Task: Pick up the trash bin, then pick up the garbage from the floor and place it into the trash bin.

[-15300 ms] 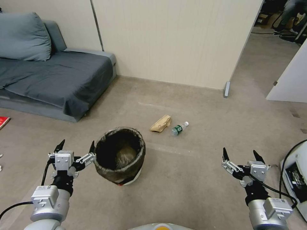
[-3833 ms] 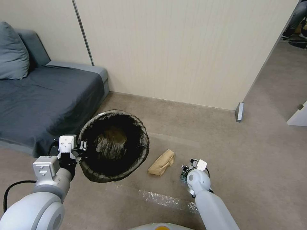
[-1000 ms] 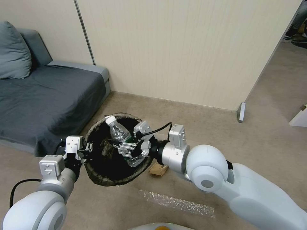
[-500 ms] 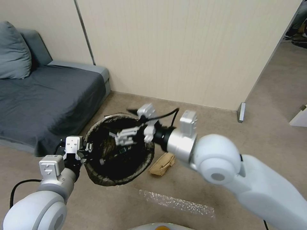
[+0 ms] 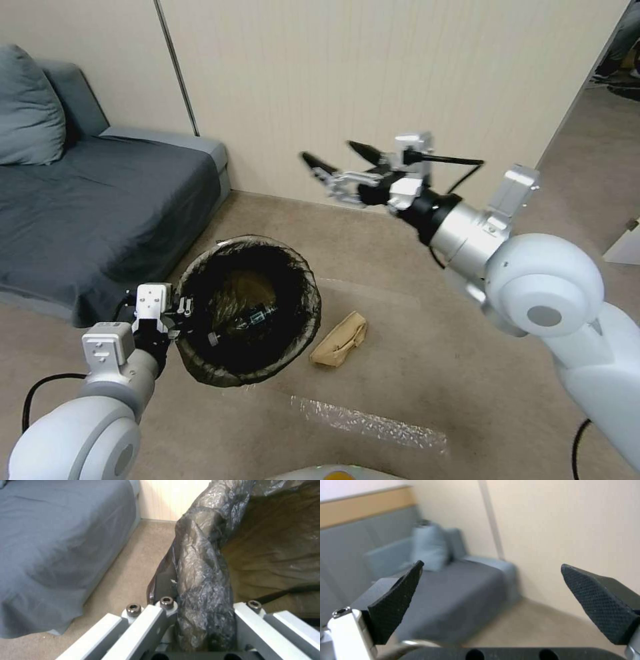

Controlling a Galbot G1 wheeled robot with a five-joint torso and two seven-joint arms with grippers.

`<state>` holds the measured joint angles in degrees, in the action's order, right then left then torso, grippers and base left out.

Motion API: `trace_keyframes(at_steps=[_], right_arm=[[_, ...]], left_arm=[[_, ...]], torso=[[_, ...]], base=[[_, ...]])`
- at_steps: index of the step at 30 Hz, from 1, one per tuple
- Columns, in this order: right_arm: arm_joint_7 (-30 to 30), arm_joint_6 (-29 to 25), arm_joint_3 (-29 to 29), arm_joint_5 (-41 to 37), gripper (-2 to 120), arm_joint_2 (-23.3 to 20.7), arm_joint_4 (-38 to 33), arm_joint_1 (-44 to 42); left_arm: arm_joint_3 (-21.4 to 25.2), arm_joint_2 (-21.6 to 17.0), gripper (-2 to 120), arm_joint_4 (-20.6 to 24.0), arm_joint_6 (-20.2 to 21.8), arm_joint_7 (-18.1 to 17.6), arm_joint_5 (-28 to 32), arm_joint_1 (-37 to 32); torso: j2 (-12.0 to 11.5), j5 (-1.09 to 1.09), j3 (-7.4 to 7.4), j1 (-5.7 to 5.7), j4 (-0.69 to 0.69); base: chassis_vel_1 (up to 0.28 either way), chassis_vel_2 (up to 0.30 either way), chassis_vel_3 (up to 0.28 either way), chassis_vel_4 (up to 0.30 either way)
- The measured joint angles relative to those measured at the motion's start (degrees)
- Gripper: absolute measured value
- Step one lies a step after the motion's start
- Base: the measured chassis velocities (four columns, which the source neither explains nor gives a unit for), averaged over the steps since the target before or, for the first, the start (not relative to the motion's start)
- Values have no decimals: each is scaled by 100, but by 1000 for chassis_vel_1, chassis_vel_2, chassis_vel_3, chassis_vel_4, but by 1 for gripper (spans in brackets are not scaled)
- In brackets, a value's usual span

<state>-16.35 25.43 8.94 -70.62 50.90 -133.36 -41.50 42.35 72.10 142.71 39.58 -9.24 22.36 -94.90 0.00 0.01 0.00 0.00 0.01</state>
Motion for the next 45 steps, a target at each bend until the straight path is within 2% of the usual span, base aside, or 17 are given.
trace_keyframes(at_steps=[2, 6, 7, 14, 18, 19, 22, 23, 29, 37, 45], right_arm=[[-373, 94, 381, -13, 100, -47, 90, -575], [-531, 123, 579, 16, 100, -64, 171, -1005], [-694, 135, 697, 19, 100, -51, 269, -1333], [-1078, 195, 681, -36, 100, 57, 459, -1688], [-1872, 284, 148, -59, 100, 499, 1257, -2008], [-1872, 284, 148, -59, 100, 499, 1257, -2008], [-2224, 190, -199, -171, 100, 1050, 2186, -1945], [-2224, 190, -199, -171, 100, 1050, 2186, -1945], [-2508, 39, -559, -148, 100, 1865, 3083, -1717], [-2578, -99, -753, 226, 100, 2353, 4099, -1520], [-2581, -203, -809, 566, 100, 2554, 4745, -1425]], left_arm=[[2, -10, 2, 5, -1, 7, 3, 5], [4, -13, 2, 6, -2, 9, 3, 4], [5, -20, 2, 13, -4, 10, 3, 1], [5, -28, 2, 32, -6, 19, 4, -3], [6, -38, 2, 47, -12, 29, 5, -16], [6, -38, 2, 47, -12, 29, 5, -16], [17, -44, 2, 50, -17, 29, 5, -45], [17, -44, 2, 50, -17, 29, 5, -45], [41, -48, 2, 52, -20, 32, 13, -63], [37, -16, 2, 54, -24, 32, 25, -87], [35, -15, 2, 55, -28, 32, 25, -91]], torso=[[0, 0, 0, 0, 0], [0, 1, 0, 0, -2], [0, -1, 0, 0, -2], [0, 0, 0, 0, -2], [0, -1, 0, 0, 1], [0, -1, 0, 0, 1], [0, -2, 0, 0, -1], [0, -2, 0, 0, -1], [0, -2, 0, 0, 1], [0, -2, 0, 0, -1], [0, -1, 0, 0, -1]], base=[[0, 0, 0, 0], [0, 0, 0, 0], [0, 0, 0, 0], [0, 0, 0, 0], [0, 0, 0, 0], [0, 0, 0, 0], [0, 0, 0, 0], [0, 0, 0, 0], [0, 0, 0, 0], [0, 0, 0, 0], [0, 0, 0, 0]])
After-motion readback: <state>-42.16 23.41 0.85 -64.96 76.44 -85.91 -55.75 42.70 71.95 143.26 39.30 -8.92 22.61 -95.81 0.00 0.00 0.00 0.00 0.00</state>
